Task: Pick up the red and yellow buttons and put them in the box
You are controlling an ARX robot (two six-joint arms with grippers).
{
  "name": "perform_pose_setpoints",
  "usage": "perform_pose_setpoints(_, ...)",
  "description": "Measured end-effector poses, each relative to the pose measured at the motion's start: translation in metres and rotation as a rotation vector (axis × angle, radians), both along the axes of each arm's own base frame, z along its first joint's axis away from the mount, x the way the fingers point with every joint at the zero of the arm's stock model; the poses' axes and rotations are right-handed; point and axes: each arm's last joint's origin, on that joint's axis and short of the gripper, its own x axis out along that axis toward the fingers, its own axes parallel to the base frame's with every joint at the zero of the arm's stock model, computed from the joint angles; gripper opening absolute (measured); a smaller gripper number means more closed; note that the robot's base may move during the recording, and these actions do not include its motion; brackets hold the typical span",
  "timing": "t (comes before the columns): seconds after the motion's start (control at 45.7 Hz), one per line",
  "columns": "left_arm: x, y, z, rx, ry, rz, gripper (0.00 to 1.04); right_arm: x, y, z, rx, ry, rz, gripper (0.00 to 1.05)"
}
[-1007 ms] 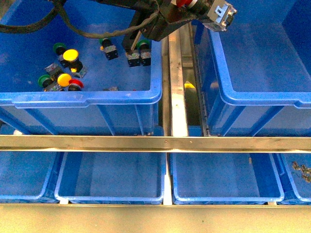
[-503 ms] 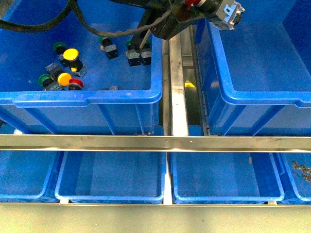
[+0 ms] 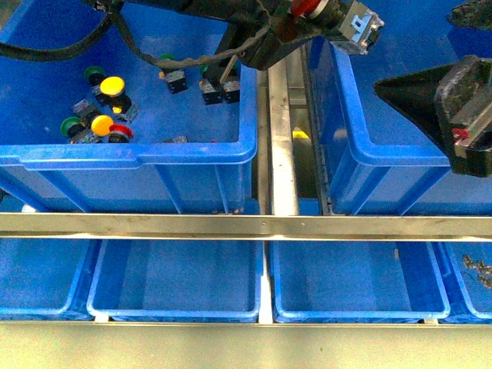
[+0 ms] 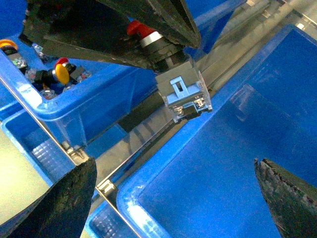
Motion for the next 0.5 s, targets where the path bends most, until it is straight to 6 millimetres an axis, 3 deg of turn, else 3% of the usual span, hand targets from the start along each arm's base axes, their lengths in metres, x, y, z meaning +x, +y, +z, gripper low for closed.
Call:
perform_pose_setpoints(0.328, -0.001, 0.000, -0.002, -0.001, -0.001, 0.001, 0.33, 0.037, 0.018, -0.004, -0.041, -0.076, -0.008, 0.97)
perform_pose_setpoints(0.503, -0.001, 0.001, -0.002, -0.001, -0.001, 0.003, 0.33, 0.046, 0.029, -0.002, -0.054, -0.093, 0.020, 0.97)
